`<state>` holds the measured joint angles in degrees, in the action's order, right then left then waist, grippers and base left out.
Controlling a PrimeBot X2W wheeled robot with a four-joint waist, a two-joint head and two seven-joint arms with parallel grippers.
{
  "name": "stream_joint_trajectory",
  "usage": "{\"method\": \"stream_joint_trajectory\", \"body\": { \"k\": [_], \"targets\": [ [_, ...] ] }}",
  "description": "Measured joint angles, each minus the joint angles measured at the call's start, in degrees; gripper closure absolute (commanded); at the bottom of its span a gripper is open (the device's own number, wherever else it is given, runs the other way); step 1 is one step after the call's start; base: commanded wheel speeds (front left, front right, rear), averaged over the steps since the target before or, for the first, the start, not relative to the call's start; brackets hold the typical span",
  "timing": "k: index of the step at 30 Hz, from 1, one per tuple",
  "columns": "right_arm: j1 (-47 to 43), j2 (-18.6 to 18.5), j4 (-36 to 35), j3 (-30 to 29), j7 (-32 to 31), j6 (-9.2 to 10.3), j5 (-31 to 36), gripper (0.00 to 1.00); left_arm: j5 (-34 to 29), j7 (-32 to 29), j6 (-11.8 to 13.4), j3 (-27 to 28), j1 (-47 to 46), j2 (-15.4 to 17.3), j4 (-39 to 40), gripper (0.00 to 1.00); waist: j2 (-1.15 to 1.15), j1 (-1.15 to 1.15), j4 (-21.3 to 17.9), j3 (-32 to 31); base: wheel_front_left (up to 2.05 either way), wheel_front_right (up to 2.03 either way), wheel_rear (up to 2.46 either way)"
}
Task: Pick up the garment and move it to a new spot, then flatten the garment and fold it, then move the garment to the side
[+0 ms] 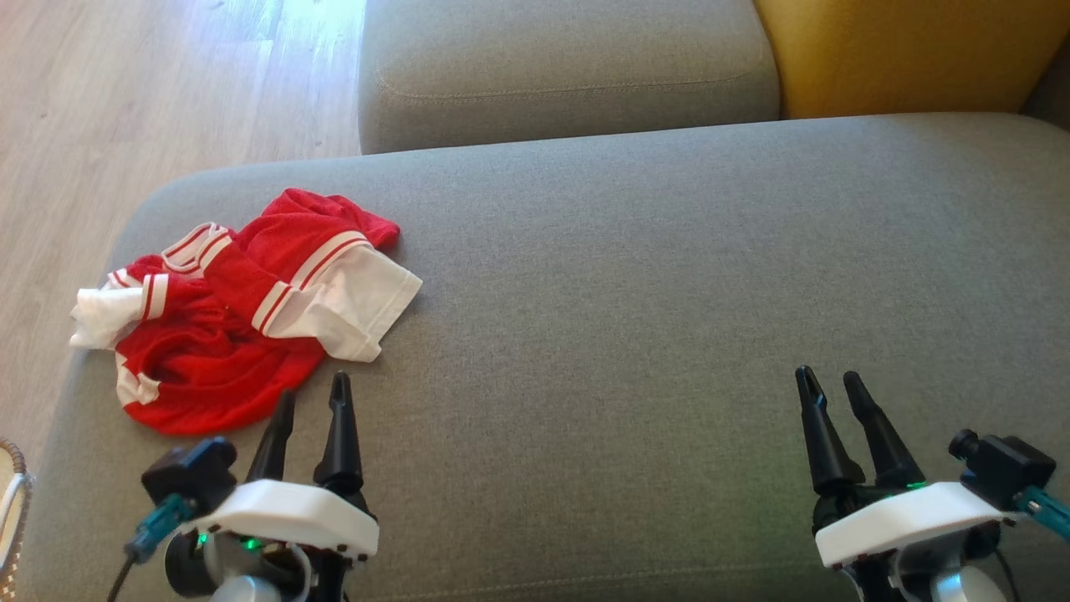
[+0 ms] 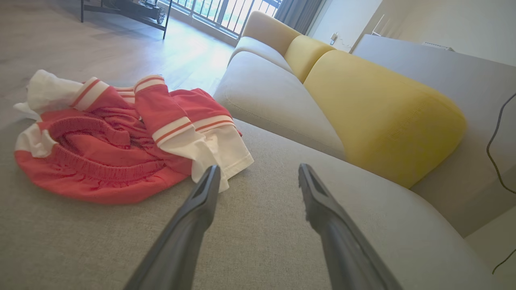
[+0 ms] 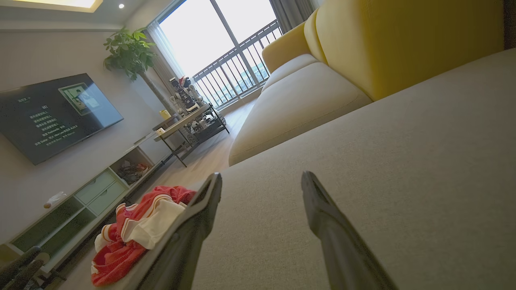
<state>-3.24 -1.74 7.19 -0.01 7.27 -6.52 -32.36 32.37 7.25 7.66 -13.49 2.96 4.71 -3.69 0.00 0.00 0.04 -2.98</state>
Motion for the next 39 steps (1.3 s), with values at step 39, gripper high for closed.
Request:
{"method": "stream_joint_trajectory", "body": {
  "k": [39],
  "targets": [
    [-0.98, -0.22, -2.57, -1.11, 6.22, -0.52, 28.67, 0.00, -25.22, 6.49, 1.83, -3.59, 1.22, 0.42, 4.69, 0.00, 0.00, 0.00, 0.30, -0.28, 0.00, 0.00, 0.00]
  ]
}}
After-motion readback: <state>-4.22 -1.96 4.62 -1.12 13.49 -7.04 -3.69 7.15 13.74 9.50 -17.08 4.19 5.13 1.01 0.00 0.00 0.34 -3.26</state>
